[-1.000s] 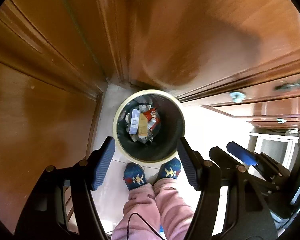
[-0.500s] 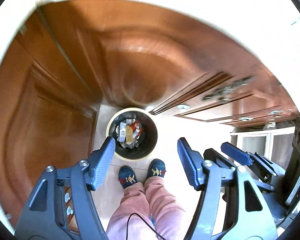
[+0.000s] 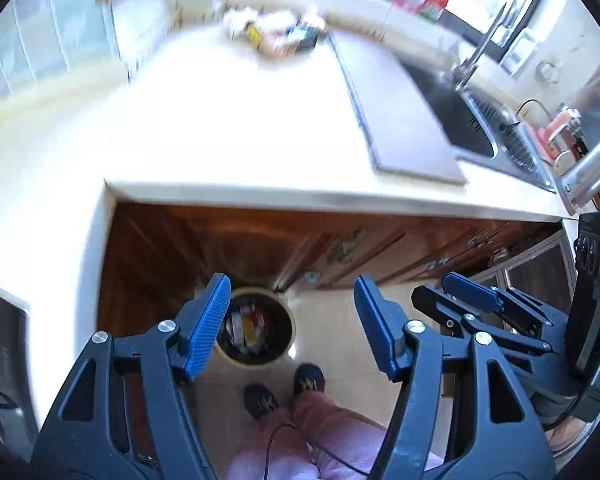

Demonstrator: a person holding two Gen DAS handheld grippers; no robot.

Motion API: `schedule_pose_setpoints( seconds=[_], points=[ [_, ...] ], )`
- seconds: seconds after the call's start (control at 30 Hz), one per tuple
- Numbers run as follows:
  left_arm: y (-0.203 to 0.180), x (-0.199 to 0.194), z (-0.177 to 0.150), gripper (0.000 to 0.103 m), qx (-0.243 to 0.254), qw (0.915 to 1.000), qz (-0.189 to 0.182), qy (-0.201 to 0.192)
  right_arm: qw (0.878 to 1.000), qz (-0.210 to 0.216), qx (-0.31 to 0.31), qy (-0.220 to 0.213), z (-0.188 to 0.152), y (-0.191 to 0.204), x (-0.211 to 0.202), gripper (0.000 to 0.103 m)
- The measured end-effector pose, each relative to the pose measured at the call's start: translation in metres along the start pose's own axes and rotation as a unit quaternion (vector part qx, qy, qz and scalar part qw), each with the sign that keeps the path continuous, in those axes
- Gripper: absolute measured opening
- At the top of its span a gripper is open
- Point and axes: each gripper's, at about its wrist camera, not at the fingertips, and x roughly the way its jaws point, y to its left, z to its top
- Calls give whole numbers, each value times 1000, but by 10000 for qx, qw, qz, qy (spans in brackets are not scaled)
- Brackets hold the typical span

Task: Collect trash
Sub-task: 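Raise both tools back up toward the counter trash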

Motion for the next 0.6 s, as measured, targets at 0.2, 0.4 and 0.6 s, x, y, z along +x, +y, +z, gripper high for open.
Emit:
schedule_pose_setpoints(
  seconds=[0.2,0.4,0.6],
  points=[
    [-10,-51,18,61,135,9988,-39,-465,9982,-66,-144,-583,16,12,-44,47],
    [-10,-87,35,61,286,9956,-41,-896,9936,-129,-336,-1073,31,32,-85,47],
    [-15,-93,52,61,417,9943,2,-981,9898,-152,-343,-1375,48,48,-108,47]
  ],
)
